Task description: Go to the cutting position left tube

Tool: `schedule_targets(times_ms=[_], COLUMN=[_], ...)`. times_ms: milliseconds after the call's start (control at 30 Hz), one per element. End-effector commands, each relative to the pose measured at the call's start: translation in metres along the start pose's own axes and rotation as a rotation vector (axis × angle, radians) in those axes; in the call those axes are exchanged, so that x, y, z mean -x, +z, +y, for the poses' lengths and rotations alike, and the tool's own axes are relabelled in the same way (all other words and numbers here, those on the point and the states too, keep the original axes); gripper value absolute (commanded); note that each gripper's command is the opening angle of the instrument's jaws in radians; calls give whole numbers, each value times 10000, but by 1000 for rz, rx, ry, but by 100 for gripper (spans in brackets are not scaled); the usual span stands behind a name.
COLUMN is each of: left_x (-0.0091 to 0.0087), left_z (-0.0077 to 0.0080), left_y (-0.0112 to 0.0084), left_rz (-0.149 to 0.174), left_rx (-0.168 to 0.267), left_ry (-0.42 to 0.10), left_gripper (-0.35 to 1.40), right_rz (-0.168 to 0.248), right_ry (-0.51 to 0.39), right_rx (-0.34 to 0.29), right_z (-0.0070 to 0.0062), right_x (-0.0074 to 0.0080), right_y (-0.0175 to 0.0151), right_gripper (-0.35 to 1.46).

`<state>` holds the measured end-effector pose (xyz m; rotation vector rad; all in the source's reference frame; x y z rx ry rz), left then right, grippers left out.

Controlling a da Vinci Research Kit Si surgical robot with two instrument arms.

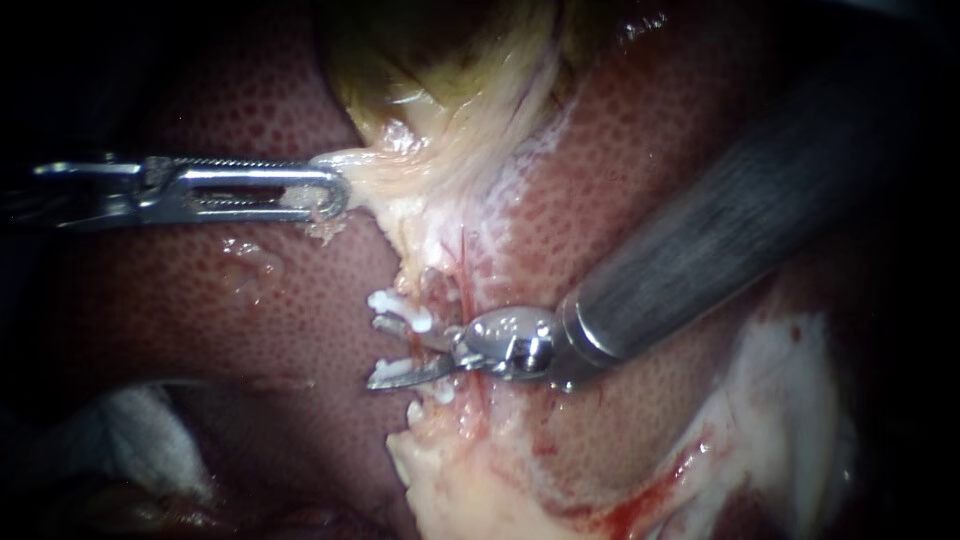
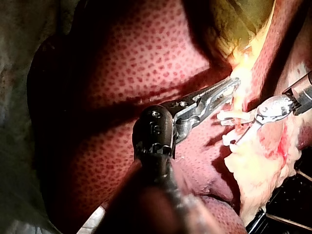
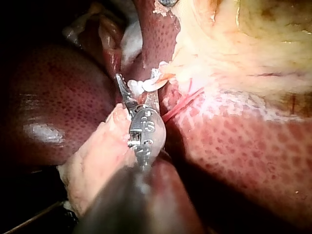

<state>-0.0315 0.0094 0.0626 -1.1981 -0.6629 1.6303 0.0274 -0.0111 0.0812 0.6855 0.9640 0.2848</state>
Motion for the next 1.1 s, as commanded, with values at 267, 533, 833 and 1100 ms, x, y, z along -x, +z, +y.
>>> schedule_targets(times_ms=[267,533,833,1100], left_x=[0,0,0,0], left_z=[0,0,0,-1], left_y=[0,0,0,1], left_rz=[0,0,0,0], left_rx=[-1,-1,-1,-1], left_ry=[0,0,0,0], left_gripper=[-35,-35,-35,-35], right_rz=[22,46,52,52], right_ry=[11,22,21,26], right_rx=[0,1,0,-1], right_z=[4,9,11,10], right_x=[-1,-2,-3,-1], right_y=[2,6,6,4], right_gripper=[125,124,114,116])
